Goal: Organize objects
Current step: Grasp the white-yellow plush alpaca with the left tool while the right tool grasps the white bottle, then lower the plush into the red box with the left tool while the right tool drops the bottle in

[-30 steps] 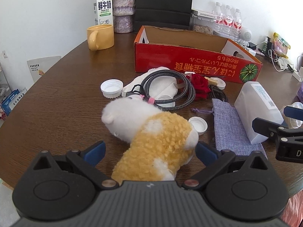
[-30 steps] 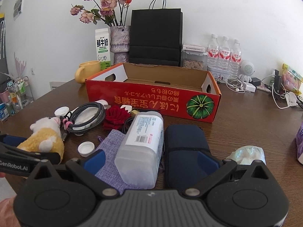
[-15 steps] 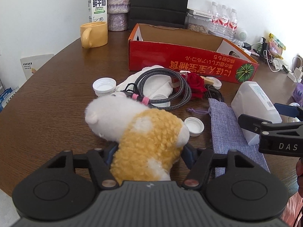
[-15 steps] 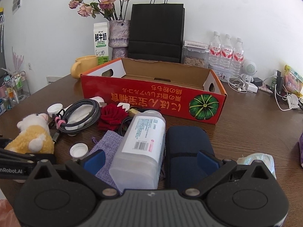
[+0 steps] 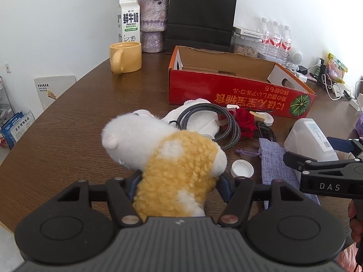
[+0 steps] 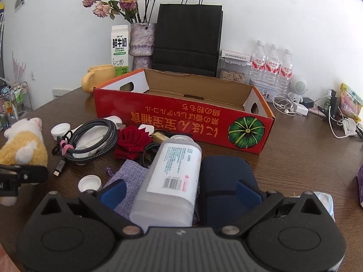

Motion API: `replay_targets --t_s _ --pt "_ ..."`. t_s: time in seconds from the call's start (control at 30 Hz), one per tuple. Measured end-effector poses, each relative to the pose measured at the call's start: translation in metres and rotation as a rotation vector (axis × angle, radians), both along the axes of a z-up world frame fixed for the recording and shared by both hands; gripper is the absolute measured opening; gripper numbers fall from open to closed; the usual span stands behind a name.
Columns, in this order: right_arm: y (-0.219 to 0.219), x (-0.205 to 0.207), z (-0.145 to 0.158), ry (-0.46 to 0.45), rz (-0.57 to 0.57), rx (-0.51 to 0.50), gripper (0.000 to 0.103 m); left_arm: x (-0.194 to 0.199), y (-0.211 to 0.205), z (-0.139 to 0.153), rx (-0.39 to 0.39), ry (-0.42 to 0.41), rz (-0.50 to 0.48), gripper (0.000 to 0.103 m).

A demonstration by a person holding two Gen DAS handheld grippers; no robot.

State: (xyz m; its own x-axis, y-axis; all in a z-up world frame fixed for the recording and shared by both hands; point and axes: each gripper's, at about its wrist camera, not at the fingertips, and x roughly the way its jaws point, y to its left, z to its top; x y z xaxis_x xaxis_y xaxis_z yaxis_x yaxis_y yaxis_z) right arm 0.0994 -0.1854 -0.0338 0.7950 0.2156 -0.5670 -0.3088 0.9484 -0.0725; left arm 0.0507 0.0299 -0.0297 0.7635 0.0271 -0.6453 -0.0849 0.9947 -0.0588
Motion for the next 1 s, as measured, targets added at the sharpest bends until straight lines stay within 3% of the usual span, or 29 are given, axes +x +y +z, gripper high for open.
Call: replay_targets --t_s 0.1,0.17,0.3,0.37,0.7,1.0 --pt "0.002 0.004 -0.001 0.002 0.001 -0.003 0.088 -0.001 0.002 0.002 0.0 -0.007 0.007 0.065" --pt "0.003 0.004 -0.003 0.0 -0.005 -0.009 0.071 -0.001 0.003 0.003 0.001 -0.01 0.011 0.065" --pt "0.003 0.003 -0.003 -0.007 0.008 -0.016 0.057 -0.001 0.006 0.003 -0.003 -0.012 0.01 0.065" --pt "0.001 0.004 -0.002 -0.005 0.015 -0.01 0.042 -0.001 0.007 0.004 -0.002 -0.014 0.012 0.065" --pt "-0.01 -0.003 0.011 -0.047 0.026 0.06 0.042 0.002 0.007 0.016 0.007 -0.05 0.01 0.065" --pt "-0.012 0.007 0.038 -0.119 0.042 0.099 0.042 0.03 -0.002 0.037 0.015 -0.102 -0.014 0.065"
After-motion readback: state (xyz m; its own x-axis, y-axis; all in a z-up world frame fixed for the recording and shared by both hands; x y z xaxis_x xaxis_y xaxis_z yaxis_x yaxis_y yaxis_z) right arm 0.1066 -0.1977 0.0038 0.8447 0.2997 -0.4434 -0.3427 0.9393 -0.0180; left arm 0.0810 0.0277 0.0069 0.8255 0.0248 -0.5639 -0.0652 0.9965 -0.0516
